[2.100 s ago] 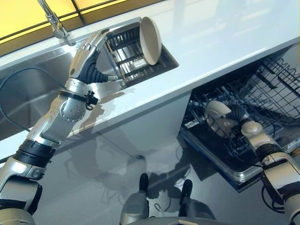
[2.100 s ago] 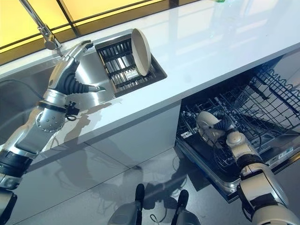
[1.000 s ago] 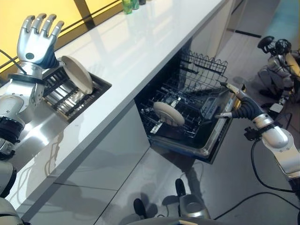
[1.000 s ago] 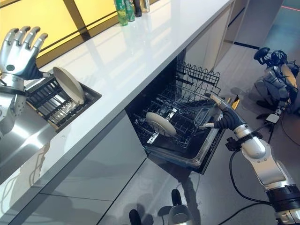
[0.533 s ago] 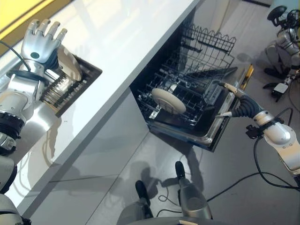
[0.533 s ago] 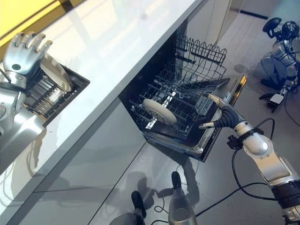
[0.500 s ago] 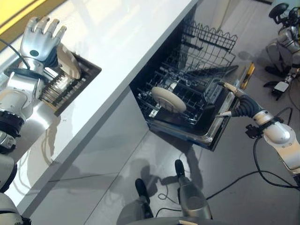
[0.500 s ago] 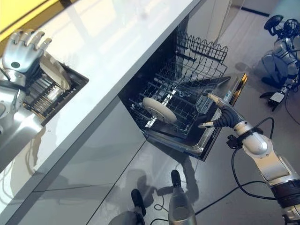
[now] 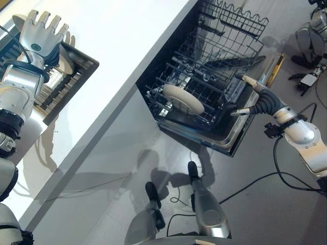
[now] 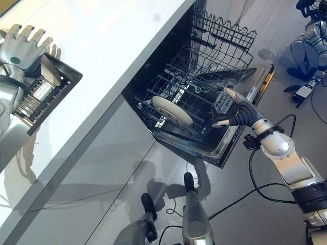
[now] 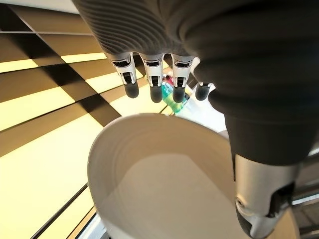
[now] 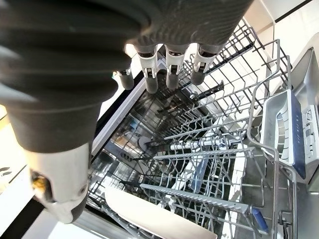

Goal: Pick up plates and place into dishwasher.

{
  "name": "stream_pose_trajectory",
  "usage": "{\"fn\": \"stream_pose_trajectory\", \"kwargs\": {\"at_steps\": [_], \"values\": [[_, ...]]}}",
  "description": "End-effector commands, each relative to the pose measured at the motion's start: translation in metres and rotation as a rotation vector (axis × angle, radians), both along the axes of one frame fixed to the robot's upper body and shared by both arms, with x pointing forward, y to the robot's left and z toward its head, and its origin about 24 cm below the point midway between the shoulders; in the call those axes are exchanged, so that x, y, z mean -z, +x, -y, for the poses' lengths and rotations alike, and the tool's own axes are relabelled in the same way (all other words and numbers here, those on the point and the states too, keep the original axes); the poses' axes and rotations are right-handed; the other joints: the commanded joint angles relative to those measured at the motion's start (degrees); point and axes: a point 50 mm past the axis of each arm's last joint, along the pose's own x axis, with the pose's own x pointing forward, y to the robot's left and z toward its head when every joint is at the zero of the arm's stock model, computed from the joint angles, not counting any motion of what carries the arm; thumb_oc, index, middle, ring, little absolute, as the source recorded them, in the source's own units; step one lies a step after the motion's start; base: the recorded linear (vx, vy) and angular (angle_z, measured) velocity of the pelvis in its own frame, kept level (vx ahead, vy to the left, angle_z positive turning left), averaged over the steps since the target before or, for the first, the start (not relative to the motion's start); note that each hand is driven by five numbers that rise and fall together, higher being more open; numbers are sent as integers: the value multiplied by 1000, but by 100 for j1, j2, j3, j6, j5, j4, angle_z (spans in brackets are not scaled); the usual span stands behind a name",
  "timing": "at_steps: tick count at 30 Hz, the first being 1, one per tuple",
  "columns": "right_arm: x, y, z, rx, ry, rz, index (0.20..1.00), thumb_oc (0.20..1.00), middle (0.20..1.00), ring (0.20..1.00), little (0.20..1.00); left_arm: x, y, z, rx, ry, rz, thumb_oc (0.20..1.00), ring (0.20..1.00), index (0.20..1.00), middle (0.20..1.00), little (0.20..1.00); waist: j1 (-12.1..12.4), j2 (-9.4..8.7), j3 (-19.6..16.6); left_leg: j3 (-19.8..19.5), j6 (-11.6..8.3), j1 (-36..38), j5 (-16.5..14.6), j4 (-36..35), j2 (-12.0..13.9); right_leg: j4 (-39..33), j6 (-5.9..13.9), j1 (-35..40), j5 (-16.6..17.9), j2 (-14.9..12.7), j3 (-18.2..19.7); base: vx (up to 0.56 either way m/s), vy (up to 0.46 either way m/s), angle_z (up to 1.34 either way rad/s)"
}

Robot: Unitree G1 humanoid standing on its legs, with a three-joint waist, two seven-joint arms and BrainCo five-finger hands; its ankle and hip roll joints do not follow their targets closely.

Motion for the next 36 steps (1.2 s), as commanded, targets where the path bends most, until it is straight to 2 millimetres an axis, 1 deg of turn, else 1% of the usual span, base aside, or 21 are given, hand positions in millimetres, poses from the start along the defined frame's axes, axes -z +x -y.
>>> {"fn": "stream_pose_trajectory", "kwargs": {"at_steps": [1,2,3,8,11,16,18,22,25,27,29,30,31,35,36], "values": [[-46,-4,-5,-32,8,177,1000,1000,1000,1000,1000,-52,-19,-26,-216,50,88,536,536,536,536,536,49,-162,131,-114,-47,-372,-375,67,-152,175,542,-99,-633,-222,-164,-43,1,1],[-46,-4,-5,-31,10,182,1000,1000,1000,1000,1000,-51,-19,-28,-238,41,76,395,395,395,395,395,55,-163,133,-126,-45,-378,-371,67,-157,171,542,-101,-629,-222,-165,-49,-10,0],[-48,-3,-5,-27,13,187,1000,1000,1000,1000,1000,-50,-19,-31,-267,28,56,200,200,200,200,200,66,-160,128,-140,-40,-378,-374,67,-161,168,544,-96,-630,-224,-181,-31,-17,-1],[-48,-5,-6,-43,28,194,1000,1000,1000,1000,1000,-46,-24,-44,-379,-14,15,200,200,200,200,200,101,-151,39,-180,-37,-334,-388,67,-166,141,563,-22,-634,-245,-236,-10,-29,0],[-47,-6,-6,-44,25,190,1000,1000,1000,1000,1000,-45,-25,-47,-391,-22,20,200,200,200,200,200,107,-133,2,-184,-33,-299,-404,67,-167,130,560,24,-647,-250,-251,-1,-18,2],[-43,-9,-6,-45,43,196,1000,1000,1000,1000,1000,-44,-28,-51,-407,-14,9,200,200,200,200,200,122,-107,-191,-153,-24,-181,-459,67,-155,103,563,171,-690,-253,-293,-11,-46,7],[-42,-12,-5,-52,43,199,1000,1000,1000,1000,1000,-44,-30,-53,-401,-8,13,200,200,200,200,200,110,-92,-271,-143,-26,-125,-475,67,-152,99,562,231,-705,-246,-291,-19,-27,6],[-40,-15,-4,-64,57,200,1000,1000,1000,1000,1000,-45,-31,-52,-315,-47,67,200,200,200,200,200,96,-66,-457,-128,-27,18,-516,67,-144,86,565,393,-746,-240,-295,-4,-43,4],[-34,-22,-6,-86,81,206,1000,1000,1000,1000,1000,-47,-32,-44,-136,-163,201,200,200,200,200,200,132,-63,-693,-123,-6,172,-558,67,-123,74,564,580,-798,-246,-323,-2,-90,7],[-28,-26,-8,-107,106,213,1000,1000,1000,1000,1000,-41,-30,-34,4,-261,273,200,200,200,200,200,181,-61,-870,-111,9,290,-595,67,-106,65,565,719,-830,-251,-341,27,-104,7],[-23,-29,-15,-148,143,231,1000,1000,1000,1000,1000,-36,-26,-15,171,-343,335,200,200,200,200,200,262,-76,-1044,-127,30,400,-631,67,-85,68,556,855,-878,-245,-358,31,-100,-2],[-21,-29,-16,-155,147,227,1000,1000,1000,1000,1000,-32,-26,-11,202,-364,341,200,200,200,200,200,277,-63,-1089,-130,34,439,-645,67,-82,69,555,900,-895,-244,-358,40,-103,-2],[-20,-30,-23,-183,167,245,1000,1000,1000,1000,1000,-25,-23,2,316,-427,372,200,200,200,200,200,346,-76,-1197,-148,44,516,-674,67,-75,71,548,994,-930,-242,-368,29,-96,3],[-19,-23,-41,-239,217,264,1000,1000,1000,1000,1000,-7,-21,35,537,-563,392,200,200,200,200,200,542,-98,-1473,-234,62,704,-745,67,-71,62,537,1241,-1006,-252,-441,46,-110,8],[-19,-21,-47,-251,230,269,1000,1000,1000,1000,1000,0,-21,48,601,-588,380,200,200,200,200,200,636,-121,-1567,-269,72,770,-767,67,-69,61,531,1326,-1028,-256,-475,56,-111,7]]}}
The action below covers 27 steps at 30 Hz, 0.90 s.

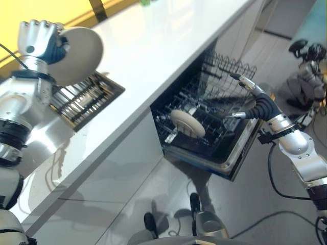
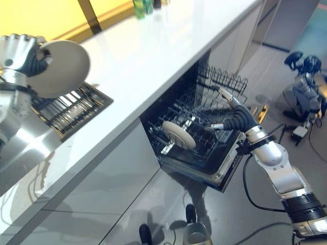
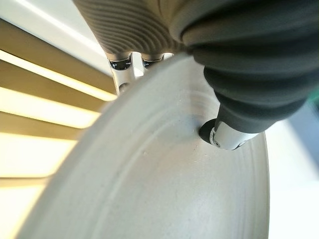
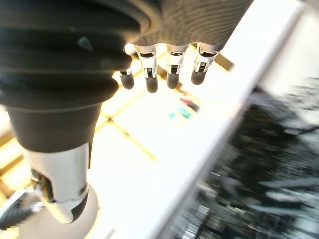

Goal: Pick up plates and place into dishwasher.

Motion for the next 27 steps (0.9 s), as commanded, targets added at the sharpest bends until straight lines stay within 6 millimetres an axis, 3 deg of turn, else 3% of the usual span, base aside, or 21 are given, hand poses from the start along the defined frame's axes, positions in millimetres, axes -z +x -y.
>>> {"fn": "stream_pose_trajectory", "kwargs": {"at_steps": [1,10,15,27], "values": [[-30,-3,-22,-97,46,171,1000,1000,1000,1000,1000,-13,-12,16,149,-75,146,200,200,200,200,200,339,-9,-366,29,149,-53,-683,71,-278,62,620,357,-807,-367,-83,61,-128,10],[-45,16,-60,-265,298,97,1000,1000,1000,1000,1000,9,-24,92,594,-268,56,200,200,200,200,200,742,-183,-642,-208,160,221,-775,71,-235,40,567,768,-932,-351,-332,16,-90,15],[-55,36,-75,-265,390,66,1000,1000,1000,1000,1000,7,-29,123,767,-291,7,200,200,200,200,200,936,-248,-728,-327,151,300,-797,71,-203,25,532,915,-979,-333,-449,15,-59,10],[-66,69,-73,-208,417,-27,1000,1000,1000,1000,1000,5,-43,166,1019,-215,-113,200,200,200,200,200,1205,-310,-827,-513,155,310,-778,71,-179,25,473,1017,-1006,-327,-603,1,-23,10]]}}
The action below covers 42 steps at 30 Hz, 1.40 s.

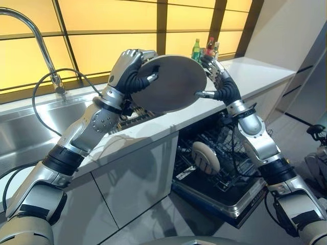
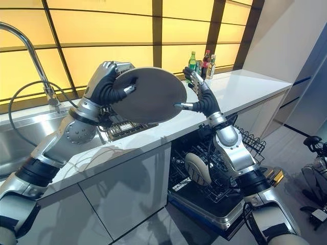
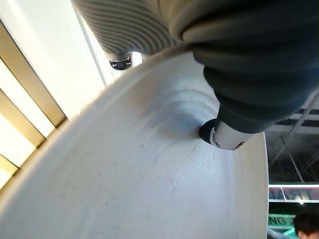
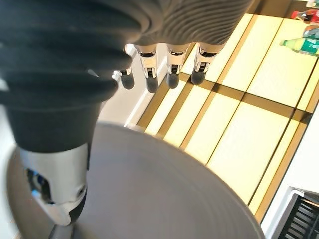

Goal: Pick up plates and place into dishwasher.

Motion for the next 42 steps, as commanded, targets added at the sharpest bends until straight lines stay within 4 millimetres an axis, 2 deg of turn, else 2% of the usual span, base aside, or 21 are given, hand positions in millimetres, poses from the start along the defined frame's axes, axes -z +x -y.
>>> {"fn": "stream_pose_trajectory", "kwargs": {"at_steps": [1,7,9,10,14,18,22,29,30,31,38,42], "values": [[-54,11,-8,-46,-2,123,1000,1000,1000,1000,1000,-35,-10,25,167,-40,95,200,200,200,200,200,273,187,271,110,108,110,-900,72,-196,56,519,448,-936,-308,-84,0,0,0],[-49,21,-17,-113,-10,30,1000,1000,1000,1000,1000,-34,-15,40,260,-5,78,200,200,200,200,200,341,179,245,75,111,91,-883,72,-205,56,500,457,-938,-319,-119,1,5,2],[-48,23,-20,-135,-9,13,520,520,520,520,520,-34,-16,42,280,2,77,200,200,200,200,200,358,175,242,53,112,92,-886,72,-207,56,492,462,-942,-318,-125,7,12,6],[-47,24,-23,-159,-17,0,200,200,200,200,200,-34,-17,44,295,3,79,200,200,200,200,200,370,173,238,42,113,93,-886,72,-209,56,488,465,-941,-322,-130,10,9,7],[-33,27,-30,-229,-94,-117,200,200,200,200,200,-38,-18,44,304,-10,93,200,200,200,200,200,383,156,220,42,111,87,-875,72,-206,56,486,471,-944,-335,-136,16,12,6],[-16,30,-27,-255,-263,-203,200,200,200,200,200,-41,-20,45,313,-11,105,200,200,200,200,200,387,126,216,65,102,88,-857,72,-193,56,486,477,-937,-355,-163,0,0,0],[-29,30,-23,-256,-322,-121,200,200,200,200,200,-43,-19,46,312,-6,110,200,200,200,200,200,370,110,239,85,93,108,-852,72,-189,56,479,497,-936,-352,-161,0,0,0],[-47,25,-25,-236,-207,26,200,200,200,200,200,-35,-13,44,279,0,65,200,200,200,200,200,352,147,257,91,119,152,-898,72,-193,56,473,527,-970,-333,-107,0,0,0],[-49,24,-21,-214,-190,47,200,200,200,200,200,-32,-11,42,267,2,36,548,548,548,548,548,341,157,257,107,123,161,-904,72,-188,56,478,527,-970,-334,-97,0,0,0],[-50,23,-18,-194,-177,64,200,200,200,200,200,-29,-10,40,262,5,11,1000,1000,1000,1000,1000,333,161,254,116,126,164,-908,72,-186,56,482,524,-970,-333,-86,0,0,0],[-48,14,20,-45,-129,118,200,200,200,200,200,-2,-7,21,222,12,-132,1000,1000,1000,1000,1000,259,184,293,188,146,189,-935,72,-170,56,506,489,-958,-309,13,0,0,0],[-37,9,61,151,-168,103,200,200,200,200,200,17,-9,3,191,-17,-214,1000,1000,1000,1000,1000,206,183,343,253,158,205,-951,72,-149,56,528,452,-941,-301,68,26,-31,-3]]}}
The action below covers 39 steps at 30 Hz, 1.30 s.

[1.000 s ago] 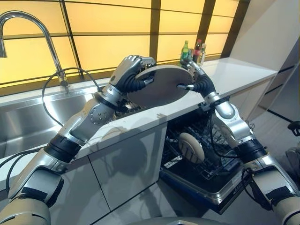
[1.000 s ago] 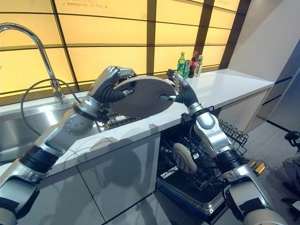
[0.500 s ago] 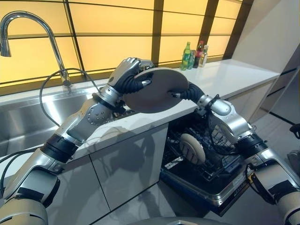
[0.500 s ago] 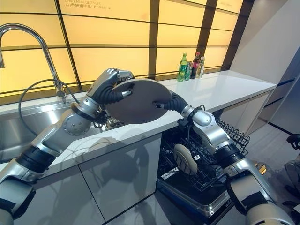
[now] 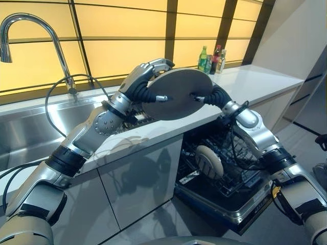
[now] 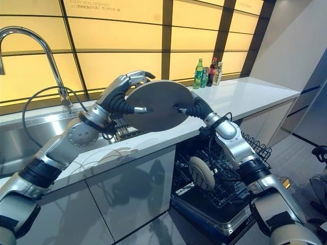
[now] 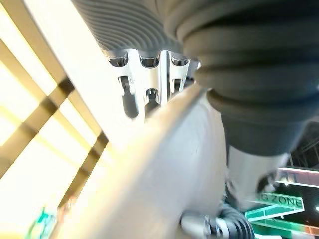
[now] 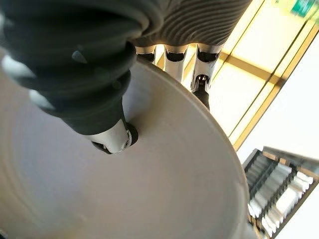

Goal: Pick up plates and place into dishwasher.

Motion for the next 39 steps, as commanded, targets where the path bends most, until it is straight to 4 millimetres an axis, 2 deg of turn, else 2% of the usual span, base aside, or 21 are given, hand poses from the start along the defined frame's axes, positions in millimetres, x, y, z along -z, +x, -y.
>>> {"fn": "stream_pose_trajectory", "kwargs": {"at_steps": [1,5,9,10,13,17,23,29,35,39], "values": [[-57,-1,47,231,-9,245,200,200,200,200,200,-2,-9,-3,60,-73,-18,1000,1000,1000,1000,1000,98,124,419,372,182,216,-991,73,-158,55,556,398,-918,-308,185,14,-34,-5],[-46,-11,93,474,-99,242,200,200,200,200,200,22,-13,-17,13,-118,-116,1000,1000,1000,1000,1000,33,108,519,441,190,217,-995,73,-133,55,572,348,-889,-289,259,10,-38,-13],[-32,-24,139,743,-299,214,200,200,200,200,200,39,-20,-22,-11,-155,-192,1000,1000,1000,1000,1000,-10,88,636,498,189,202,-980,73,-108,55,603,293,-851,-278,328,3,-44,-6],[-31,-25,142,758,-315,205,200,200,200,200,200,40,-21,-22,-12,-160,-196,1000,1000,1000,1000,1000,-9,88,642,505,189,197,-979,73,-106,55,605,285,-847,-277,335,-21,-41,-8],[-21,-33,168,919,-436,151,200,200,200,200,200,42,-26,-23,-3,-206,-222,1000,1000,1000,1000,1000,-9,85,790,528,182,112,-935,73,-88,55,608,184,-805,-272,356,-51,-57,-12],[-15,-39,186,1039,-533,129,200,200,200,200,200,43,-30,-20,23,-243,-259,1000,1000,1000,1000,1000,13,100,912,525,171,27,-909,73,-87,55,617,93,-773,-274,367,-31,-55,-7],[-17,-35,196,1162,-612,96,200,200,200,200,200,39,-33,-9,92,-277,-264,1000,1000,1000,1000,1000,78,191,1167,492,151,-181,-875,83,-107,55,629,-120,-726,-308,361,-77,-51,1],[-38,-16,195,1238,-620,75,200,200,200,200,200,16,-29,-1,137,-278,-209,1000,1000,1000,1000,1000,164,374,1555,439,127,-507,-796,92,-152,55,613,-426,-661,-336,350,-105,-47,1],[-48,0,191,1241,-634,11,200,200,200,200,200,4,-26,2,150,-272,-179,1000,1000,1000,1000,1000,252,516,1792,346,114,-755,-696,82,-213,55,578,-645,-595,-357,298,-67,-47,2],[-44,6,191,1237,-649,-65,200,200,200,200,200,-5,-24,2,154,-282,-153,1000,1000,1000,1000,1000,327,616,1928,281,112,-886,-638,73,-241,57,531,-759,-557,-359,212,-45,-35,2]]}}
